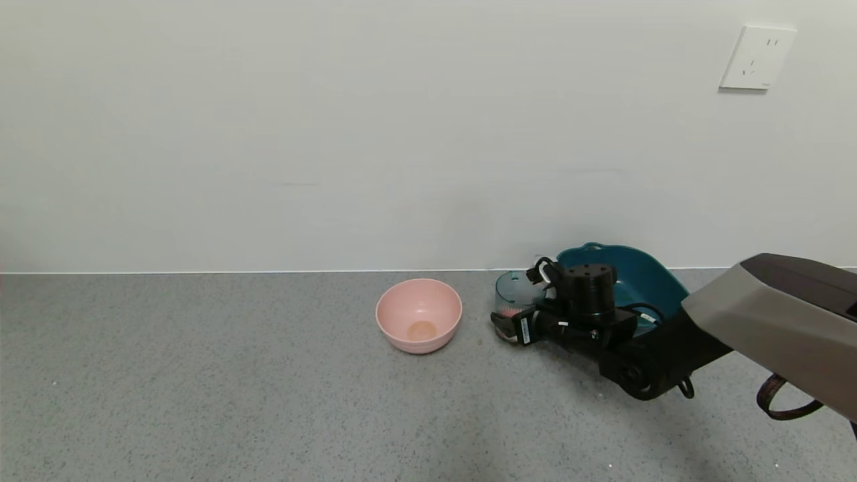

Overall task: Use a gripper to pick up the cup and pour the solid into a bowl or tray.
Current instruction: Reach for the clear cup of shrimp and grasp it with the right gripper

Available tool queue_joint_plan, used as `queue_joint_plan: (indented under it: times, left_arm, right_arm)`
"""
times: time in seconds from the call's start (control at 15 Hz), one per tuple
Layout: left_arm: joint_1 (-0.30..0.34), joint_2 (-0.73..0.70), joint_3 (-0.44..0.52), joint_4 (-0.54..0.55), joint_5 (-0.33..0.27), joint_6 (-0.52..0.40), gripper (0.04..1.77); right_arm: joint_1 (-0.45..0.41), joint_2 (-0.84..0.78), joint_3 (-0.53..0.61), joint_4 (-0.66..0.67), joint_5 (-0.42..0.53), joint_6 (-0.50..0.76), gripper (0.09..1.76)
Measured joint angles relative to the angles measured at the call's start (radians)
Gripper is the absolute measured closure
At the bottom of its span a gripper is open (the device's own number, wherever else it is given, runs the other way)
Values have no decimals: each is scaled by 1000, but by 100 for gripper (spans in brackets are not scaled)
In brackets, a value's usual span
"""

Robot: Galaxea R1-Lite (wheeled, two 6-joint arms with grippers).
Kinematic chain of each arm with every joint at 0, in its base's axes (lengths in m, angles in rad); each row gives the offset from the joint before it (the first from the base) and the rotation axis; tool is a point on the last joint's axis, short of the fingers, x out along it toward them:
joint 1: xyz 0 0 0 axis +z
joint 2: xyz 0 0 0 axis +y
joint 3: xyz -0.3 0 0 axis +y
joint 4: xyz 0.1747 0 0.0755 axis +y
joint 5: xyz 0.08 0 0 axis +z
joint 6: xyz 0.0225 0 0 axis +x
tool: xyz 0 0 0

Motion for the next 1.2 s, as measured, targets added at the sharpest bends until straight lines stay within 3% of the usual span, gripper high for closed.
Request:
queue_joint_plan:
  times: [1.07,1.2]
  left_arm:
    - [0,0,0,0,0,0,9]
    - [0,0,0,0,0,0,9]
  right_arm:
    - [2,-1,13,-19,-3,-2,14]
    - [2,-3,18,-29,-3,-3,41]
